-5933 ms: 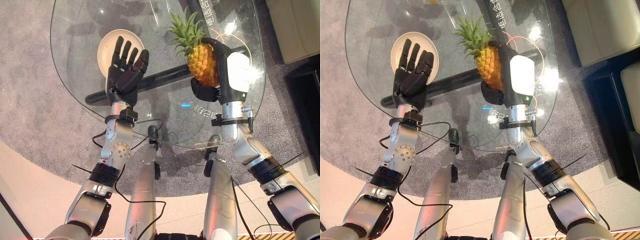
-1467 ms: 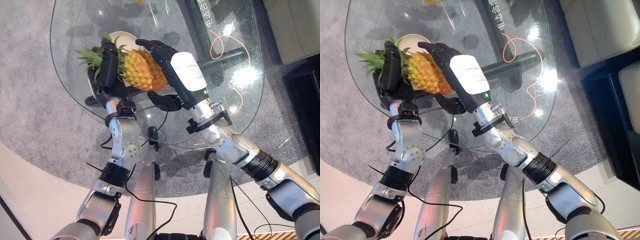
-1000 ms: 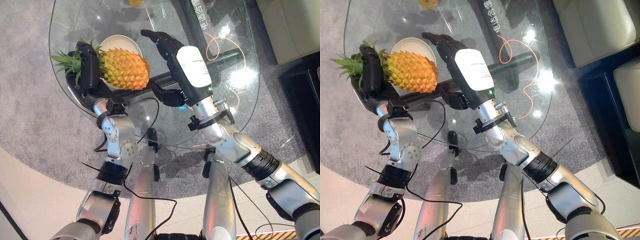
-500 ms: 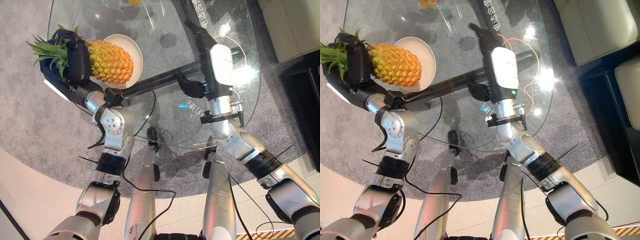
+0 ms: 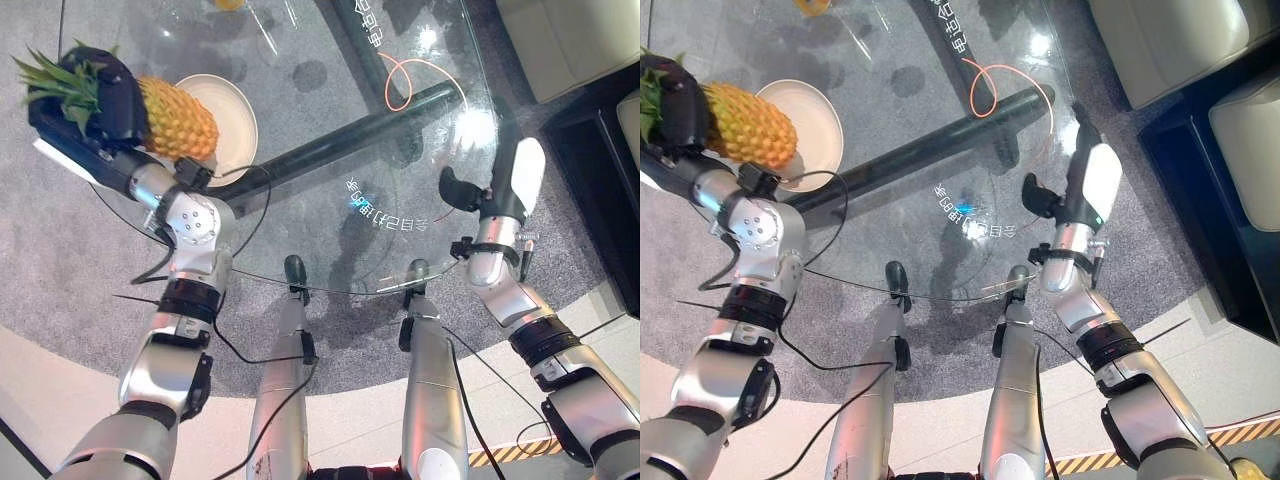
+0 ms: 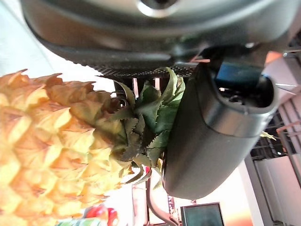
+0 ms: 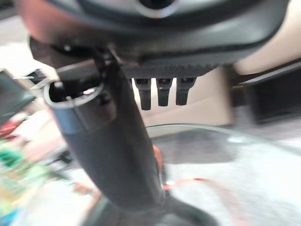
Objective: Pick up the fruit to the plate
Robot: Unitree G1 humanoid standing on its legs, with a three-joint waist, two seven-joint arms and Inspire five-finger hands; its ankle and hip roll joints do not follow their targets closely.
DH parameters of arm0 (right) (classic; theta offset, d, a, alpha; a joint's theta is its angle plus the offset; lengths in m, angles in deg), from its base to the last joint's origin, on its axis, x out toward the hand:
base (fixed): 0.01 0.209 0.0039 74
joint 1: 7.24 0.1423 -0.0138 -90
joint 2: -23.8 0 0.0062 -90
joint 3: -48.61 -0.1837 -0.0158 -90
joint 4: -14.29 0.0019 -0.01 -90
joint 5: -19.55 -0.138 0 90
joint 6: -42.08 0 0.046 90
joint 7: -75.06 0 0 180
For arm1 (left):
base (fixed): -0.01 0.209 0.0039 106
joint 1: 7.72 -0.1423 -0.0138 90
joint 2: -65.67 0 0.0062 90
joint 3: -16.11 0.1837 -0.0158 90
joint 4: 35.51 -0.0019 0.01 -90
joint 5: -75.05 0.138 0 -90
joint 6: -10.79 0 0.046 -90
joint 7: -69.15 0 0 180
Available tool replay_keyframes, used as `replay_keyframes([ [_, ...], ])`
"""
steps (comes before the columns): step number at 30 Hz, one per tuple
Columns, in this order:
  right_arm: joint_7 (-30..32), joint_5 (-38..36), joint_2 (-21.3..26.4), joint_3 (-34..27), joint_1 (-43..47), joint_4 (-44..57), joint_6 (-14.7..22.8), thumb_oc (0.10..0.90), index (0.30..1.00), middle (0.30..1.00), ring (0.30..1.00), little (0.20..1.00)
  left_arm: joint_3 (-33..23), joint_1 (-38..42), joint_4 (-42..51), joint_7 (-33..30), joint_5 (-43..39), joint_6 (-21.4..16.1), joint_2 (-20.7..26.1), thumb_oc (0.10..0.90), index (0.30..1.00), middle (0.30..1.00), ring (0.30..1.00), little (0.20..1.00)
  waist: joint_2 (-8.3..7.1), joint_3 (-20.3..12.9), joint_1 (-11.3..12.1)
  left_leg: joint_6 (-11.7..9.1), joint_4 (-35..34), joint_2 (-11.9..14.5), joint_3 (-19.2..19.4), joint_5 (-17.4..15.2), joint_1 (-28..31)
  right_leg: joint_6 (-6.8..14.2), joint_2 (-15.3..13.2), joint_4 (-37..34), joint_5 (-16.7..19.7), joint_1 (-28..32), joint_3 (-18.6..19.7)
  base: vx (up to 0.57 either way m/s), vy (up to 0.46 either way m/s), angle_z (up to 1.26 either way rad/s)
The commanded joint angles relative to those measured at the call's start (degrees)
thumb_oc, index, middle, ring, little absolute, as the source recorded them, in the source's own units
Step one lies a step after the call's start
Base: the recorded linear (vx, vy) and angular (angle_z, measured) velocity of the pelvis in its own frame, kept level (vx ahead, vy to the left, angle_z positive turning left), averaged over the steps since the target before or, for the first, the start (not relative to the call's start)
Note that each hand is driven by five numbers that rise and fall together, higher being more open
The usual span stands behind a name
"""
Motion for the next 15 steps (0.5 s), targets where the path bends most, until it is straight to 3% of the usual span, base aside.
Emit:
replay_keyframes([
  [1,3.8,-7.5,0.6,-3.4,0.5,-2.6,7.0,0.8,0.9,0.9,0.9,0.9,1.1,10.1,-2.5,-2.3,6.3,-3.1,8.3,0.1,0.3,0.3,0.3,0.2,-2.65,-1.3,0.1,-0.9,5.8,-1.5,0.8,-8.2,0.9,-2.6,3.9,-6.8,1.8,3.2,-4.2,0.0,0.0,0.0],
  [9,-2.1,-15.6,-1.6,-7.2,-1.1,-17.5,9.9,0.8,0.9,0.9,0.9,0.9,4.3,14.7,-10.5,-1.7,4.7,-0.4,11.5,0.1,0.3,0.3,0.3,0.2,-3.06,-1.3,-0.4,-0.9,7.6,-0.7,1.1,-8.6,0.0,-3.1,4.4,-5.7,1.5,2.5,-3.8,0.0,0.0,0.0],
  [15,-6.8,-17.0,-2.6,-8.4,-2.1,-24.1,9.2,0.8,0.9,0.9,0.9,0.9,4.8,15.4,-13.5,-0.4,4.0,0.8,12.4,0.1,0.3,0.3,0.3,0.2,-3.23,-1.3,-0.6,-0.9,8.7,-0.5,1.0,-8.9,-0.4,-3.3,4.7,-5.1,1.3,2.3,-3.4,0.01,0.007,-0.01],
])
